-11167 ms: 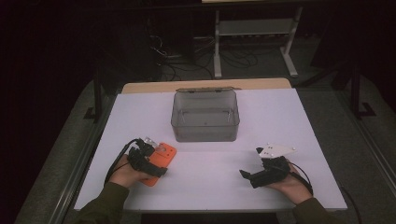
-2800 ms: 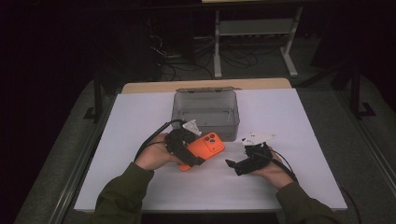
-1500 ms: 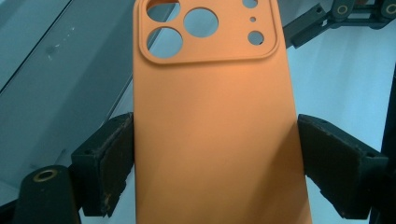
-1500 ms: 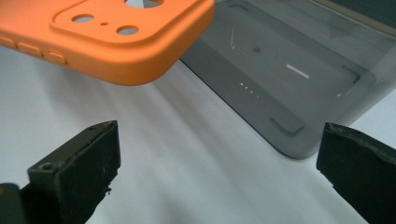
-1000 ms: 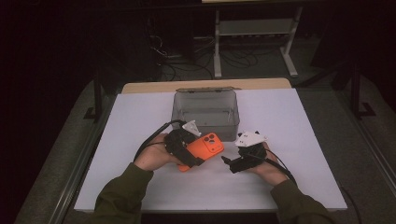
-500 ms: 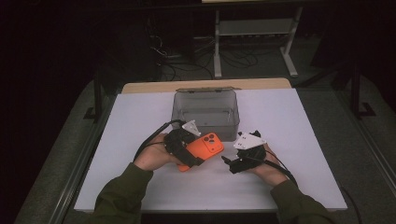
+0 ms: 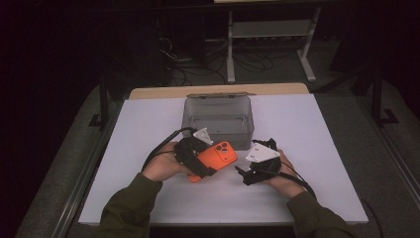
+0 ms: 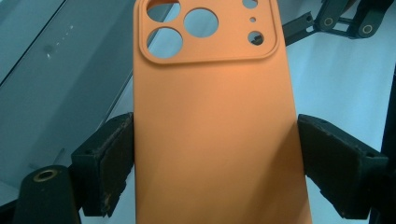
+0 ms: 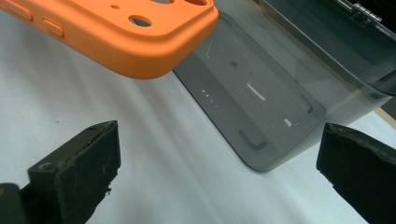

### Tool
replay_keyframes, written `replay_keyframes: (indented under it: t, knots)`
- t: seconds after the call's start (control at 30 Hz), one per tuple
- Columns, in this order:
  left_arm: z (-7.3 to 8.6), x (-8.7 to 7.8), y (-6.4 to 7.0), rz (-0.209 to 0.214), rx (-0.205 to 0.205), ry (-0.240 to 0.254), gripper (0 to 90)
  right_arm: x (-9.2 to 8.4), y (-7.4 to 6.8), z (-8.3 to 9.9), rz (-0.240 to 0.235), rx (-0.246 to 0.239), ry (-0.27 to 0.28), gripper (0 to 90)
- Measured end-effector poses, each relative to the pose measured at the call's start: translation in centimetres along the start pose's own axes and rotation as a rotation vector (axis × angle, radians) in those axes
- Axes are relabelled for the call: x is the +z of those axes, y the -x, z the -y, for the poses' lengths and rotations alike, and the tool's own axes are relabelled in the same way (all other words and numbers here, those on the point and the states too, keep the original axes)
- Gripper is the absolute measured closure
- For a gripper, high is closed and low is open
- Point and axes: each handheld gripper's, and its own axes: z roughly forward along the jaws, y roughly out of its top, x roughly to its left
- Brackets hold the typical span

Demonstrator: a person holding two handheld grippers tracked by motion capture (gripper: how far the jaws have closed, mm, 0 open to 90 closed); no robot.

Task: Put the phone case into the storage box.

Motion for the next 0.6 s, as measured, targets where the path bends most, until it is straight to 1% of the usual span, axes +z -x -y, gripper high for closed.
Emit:
replay_keyframes:
  t: [0.6]
  knots:
    - [0.03,-0.05,0.01,-0.003,-0.004,0.001,14.5,-0.08,-0.62,-0.14,0.06,-0.109,0.014,0.0]
